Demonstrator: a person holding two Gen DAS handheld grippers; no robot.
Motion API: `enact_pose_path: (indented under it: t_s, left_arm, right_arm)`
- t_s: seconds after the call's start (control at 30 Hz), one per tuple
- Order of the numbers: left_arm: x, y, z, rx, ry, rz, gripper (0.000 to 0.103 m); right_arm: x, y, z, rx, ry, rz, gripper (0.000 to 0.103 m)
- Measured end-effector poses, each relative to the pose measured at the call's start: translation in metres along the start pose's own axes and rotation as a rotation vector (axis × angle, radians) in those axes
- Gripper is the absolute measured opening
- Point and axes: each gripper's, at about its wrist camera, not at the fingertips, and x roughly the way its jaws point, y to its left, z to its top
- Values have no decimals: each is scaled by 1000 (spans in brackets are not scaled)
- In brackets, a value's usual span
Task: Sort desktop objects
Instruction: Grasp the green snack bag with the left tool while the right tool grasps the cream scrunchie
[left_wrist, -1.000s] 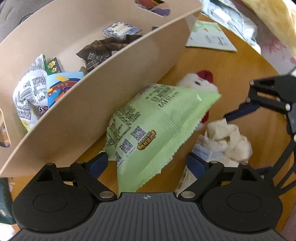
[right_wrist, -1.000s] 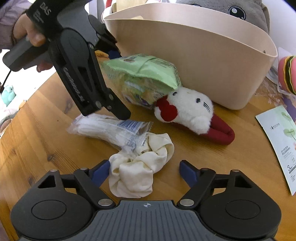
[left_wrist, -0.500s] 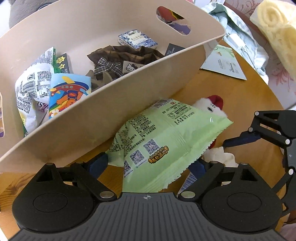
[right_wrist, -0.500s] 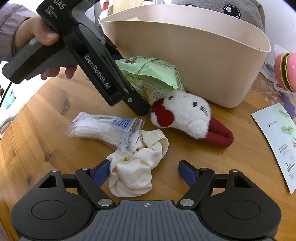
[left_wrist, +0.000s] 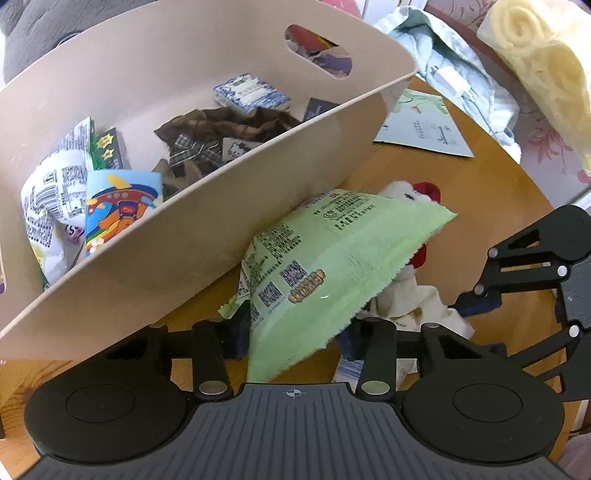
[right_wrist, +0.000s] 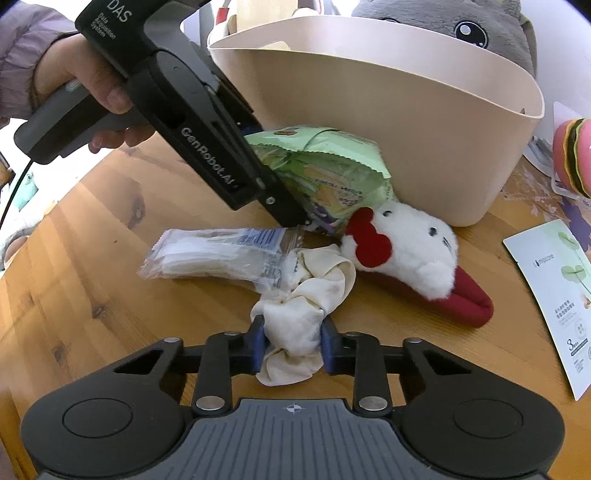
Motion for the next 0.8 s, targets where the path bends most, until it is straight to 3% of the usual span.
enact_pose_path:
  t_s: [0.3, 0.8]
  left_arm:
    - [-9, -6, -6, 20, -7, -29, 43]
    - [-54, -2, -21, 6, -60, 6, 43]
  right_arm:
    - [-14, -1, -8, -1, -2, 2, 20]
    - [-44, 3, -13, -8, -28, -45, 19]
